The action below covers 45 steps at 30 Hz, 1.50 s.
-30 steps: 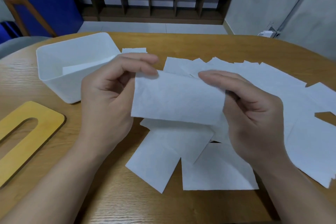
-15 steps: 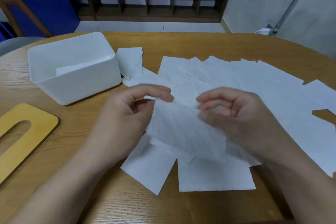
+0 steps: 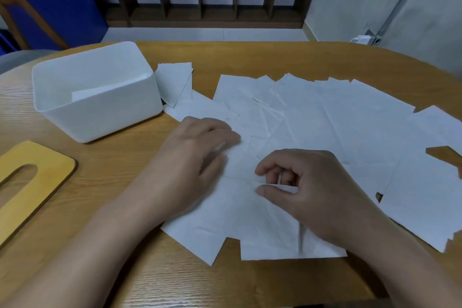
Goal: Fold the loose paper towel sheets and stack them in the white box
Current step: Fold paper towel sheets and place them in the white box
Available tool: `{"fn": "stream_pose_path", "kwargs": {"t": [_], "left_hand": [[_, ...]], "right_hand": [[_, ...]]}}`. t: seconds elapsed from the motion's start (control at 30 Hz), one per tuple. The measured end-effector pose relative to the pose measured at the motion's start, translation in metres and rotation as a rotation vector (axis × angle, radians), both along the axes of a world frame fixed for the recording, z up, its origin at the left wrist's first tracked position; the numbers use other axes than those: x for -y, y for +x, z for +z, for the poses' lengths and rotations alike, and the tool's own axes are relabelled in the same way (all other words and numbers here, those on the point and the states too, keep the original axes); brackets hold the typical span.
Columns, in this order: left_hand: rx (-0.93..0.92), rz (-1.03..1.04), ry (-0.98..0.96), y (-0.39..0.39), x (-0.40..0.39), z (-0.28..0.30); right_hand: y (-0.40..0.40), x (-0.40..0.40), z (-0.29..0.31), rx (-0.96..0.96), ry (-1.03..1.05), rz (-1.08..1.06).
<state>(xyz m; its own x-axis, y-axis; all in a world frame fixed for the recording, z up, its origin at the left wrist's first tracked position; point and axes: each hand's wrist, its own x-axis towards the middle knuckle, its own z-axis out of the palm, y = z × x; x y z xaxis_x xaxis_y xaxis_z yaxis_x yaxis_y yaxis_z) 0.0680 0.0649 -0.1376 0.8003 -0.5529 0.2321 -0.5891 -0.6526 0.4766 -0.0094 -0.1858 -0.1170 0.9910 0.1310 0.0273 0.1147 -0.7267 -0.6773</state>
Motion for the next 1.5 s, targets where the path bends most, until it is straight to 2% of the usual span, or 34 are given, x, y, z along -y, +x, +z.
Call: {"fn": "stream_pose_path", "kwargs": {"t": [0.13, 0.27, 0.33, 0.4, 0.43, 0.57, 0.7, 0.83, 1.1, 1.17, 1.27, 1.4, 1.5], "left_hand": [[0.012, -0.01, 0.113, 0.002, 0.007, -0.002], [0.004, 0.009, 0.117, 0.004, 0.007, -0.001], [-0.027, 0.013, 0.082, 0.005, 0.006, -0.001], [-0.039, 0.02, 0.028, 0.006, 0.005, -0.002], [-0.032, 0.032, -0.003, 0.006, 0.005, -0.003], [-0.028, 0.1, -0.103, 0.008, 0.004, -0.002], [-0.046, 0.167, -0.228, 0.009, 0.0, 0.006], [0.039, 0.212, -0.28, 0.008, 0.0, 0.006], [0.196, 0.311, -0.511, -0.003, 0.0, 0.022], [0.143, 0.287, -0.572, -0.007, 0.002, 0.025], [-0.077, 0.208, -0.648, -0.012, 0.005, 0.029], [-0.258, 0.165, -0.561, -0.019, 0.003, 0.027], [-0.359, 0.176, -0.47, -0.024, -0.001, 0.025]], "right_hand": [[0.0, -0.001, 0.003, -0.023, 0.248, -0.019], [0.0, 0.002, 0.017, -0.214, 0.676, 0.053], [0.0, 0.002, 0.021, -0.276, 0.79, 0.091], [0.001, 0.002, 0.019, -0.289, 0.765, 0.102], [0.002, 0.001, 0.016, -0.274, 0.689, 0.084], [0.004, -0.002, -0.002, -0.026, 0.176, -0.031], [0.003, -0.009, -0.014, 0.182, -0.085, 0.046], [0.006, -0.007, -0.016, 0.204, -0.093, -0.005], [0.012, -0.008, -0.004, 0.231, 0.206, -0.233], [0.012, -0.01, -0.001, 0.209, 0.304, -0.227], [0.012, -0.011, 0.005, 0.196, 0.44, -0.199], [0.007, -0.008, 0.011, 0.191, 0.412, -0.18], [0.005, -0.003, 0.008, 0.073, 0.352, -0.115]]}}
